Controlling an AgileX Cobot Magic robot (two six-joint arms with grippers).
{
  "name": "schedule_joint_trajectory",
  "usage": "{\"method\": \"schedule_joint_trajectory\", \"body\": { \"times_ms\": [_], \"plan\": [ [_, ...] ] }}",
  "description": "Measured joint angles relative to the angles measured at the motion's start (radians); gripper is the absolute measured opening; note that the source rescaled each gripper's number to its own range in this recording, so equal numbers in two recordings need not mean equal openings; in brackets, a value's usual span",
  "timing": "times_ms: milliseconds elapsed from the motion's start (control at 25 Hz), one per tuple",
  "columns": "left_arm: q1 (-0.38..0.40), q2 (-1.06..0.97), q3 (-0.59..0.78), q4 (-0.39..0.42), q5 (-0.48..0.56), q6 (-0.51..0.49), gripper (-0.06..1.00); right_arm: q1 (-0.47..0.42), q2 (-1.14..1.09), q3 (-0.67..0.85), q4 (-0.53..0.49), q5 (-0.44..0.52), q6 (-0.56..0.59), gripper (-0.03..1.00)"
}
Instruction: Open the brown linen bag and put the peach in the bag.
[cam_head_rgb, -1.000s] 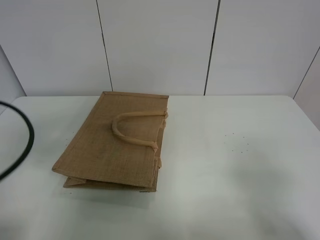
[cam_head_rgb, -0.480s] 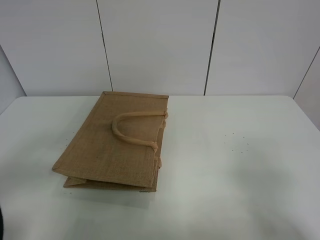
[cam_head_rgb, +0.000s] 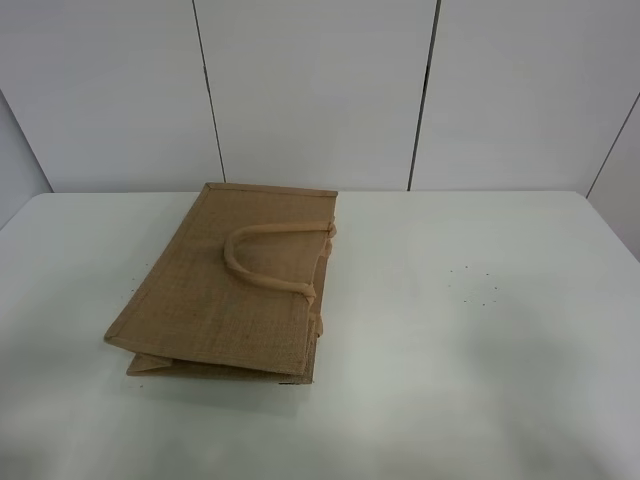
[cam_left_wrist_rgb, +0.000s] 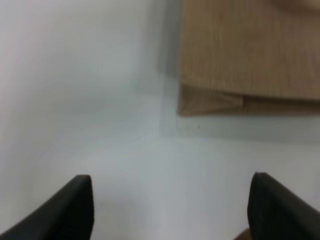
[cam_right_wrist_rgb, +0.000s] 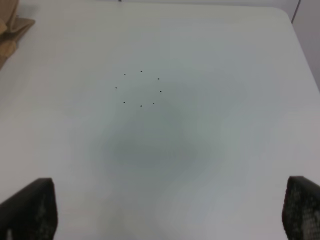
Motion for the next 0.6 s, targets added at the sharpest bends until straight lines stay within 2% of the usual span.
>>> {"method": "schedule_joint_trajectory", "body": {
  "times_ms": [600],
  "plan": [
    [0.000, -0.035, 0.000, 0.000, 0.001, 0.000, 0.94, 0.000, 0.000, 0.000, 0.000, 0.000, 0.000, 1.00]
  ]
}}
